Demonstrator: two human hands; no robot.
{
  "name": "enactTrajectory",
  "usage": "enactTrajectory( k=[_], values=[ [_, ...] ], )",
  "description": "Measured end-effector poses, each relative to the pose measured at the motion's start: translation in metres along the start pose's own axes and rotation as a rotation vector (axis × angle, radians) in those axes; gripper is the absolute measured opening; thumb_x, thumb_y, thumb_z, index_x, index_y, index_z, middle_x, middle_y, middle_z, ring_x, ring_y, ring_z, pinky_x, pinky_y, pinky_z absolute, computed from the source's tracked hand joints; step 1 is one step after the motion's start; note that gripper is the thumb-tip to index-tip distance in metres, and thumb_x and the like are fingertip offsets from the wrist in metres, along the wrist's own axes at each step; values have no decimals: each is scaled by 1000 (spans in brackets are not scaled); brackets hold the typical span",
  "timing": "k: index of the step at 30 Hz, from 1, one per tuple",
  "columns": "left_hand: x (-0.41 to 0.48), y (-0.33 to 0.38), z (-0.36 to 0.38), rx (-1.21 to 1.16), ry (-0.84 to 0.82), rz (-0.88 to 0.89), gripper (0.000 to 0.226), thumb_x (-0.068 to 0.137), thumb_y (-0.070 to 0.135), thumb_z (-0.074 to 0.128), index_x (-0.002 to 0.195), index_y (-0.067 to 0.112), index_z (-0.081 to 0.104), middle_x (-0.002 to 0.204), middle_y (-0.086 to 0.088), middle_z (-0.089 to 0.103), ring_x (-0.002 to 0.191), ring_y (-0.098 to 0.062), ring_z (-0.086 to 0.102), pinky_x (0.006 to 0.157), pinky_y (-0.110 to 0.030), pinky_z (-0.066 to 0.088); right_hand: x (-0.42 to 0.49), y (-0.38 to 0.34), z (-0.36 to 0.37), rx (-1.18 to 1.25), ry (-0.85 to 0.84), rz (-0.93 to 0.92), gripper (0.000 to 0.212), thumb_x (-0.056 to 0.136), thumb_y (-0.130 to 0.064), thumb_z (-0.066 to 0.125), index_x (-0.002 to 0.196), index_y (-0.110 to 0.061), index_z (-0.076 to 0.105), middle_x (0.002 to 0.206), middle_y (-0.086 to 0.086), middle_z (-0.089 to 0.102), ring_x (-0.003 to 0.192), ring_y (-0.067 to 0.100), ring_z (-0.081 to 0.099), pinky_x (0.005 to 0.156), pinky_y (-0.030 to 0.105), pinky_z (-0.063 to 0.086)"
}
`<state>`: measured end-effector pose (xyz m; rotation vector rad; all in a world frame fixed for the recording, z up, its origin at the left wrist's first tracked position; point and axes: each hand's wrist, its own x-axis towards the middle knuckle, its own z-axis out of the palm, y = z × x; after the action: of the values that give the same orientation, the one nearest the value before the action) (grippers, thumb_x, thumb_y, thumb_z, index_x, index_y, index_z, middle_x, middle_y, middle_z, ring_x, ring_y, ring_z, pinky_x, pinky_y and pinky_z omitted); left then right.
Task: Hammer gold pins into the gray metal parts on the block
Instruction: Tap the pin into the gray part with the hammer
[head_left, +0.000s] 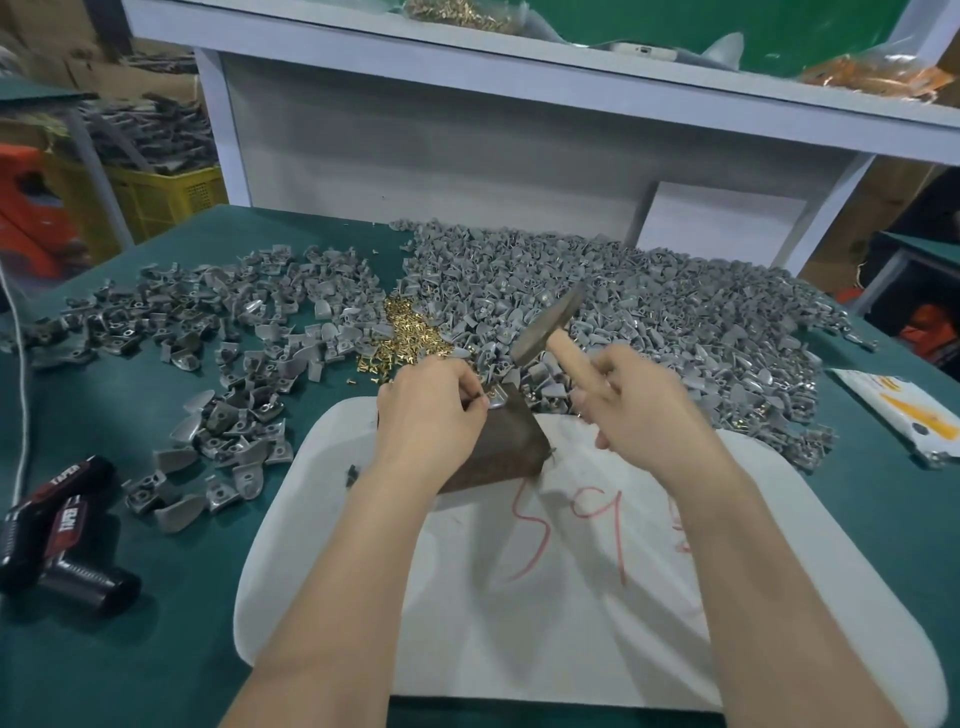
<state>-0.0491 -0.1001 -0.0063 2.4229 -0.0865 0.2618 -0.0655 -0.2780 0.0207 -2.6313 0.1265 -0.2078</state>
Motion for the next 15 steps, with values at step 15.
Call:
enactTrajectory(
  k=[15],
  values=[
    [-3, 3, -1, -80, 6, -32, 22, 85, 20, 67, 67, 26, 58, 69, 7, 58, 90, -28, 63, 88, -41, 49, -36, -17, -11, 150, 307, -449, 68, 93, -13, 54, 129, -66, 29, 130, -34, 46, 106, -21, 48, 97, 5, 36]
  ],
)
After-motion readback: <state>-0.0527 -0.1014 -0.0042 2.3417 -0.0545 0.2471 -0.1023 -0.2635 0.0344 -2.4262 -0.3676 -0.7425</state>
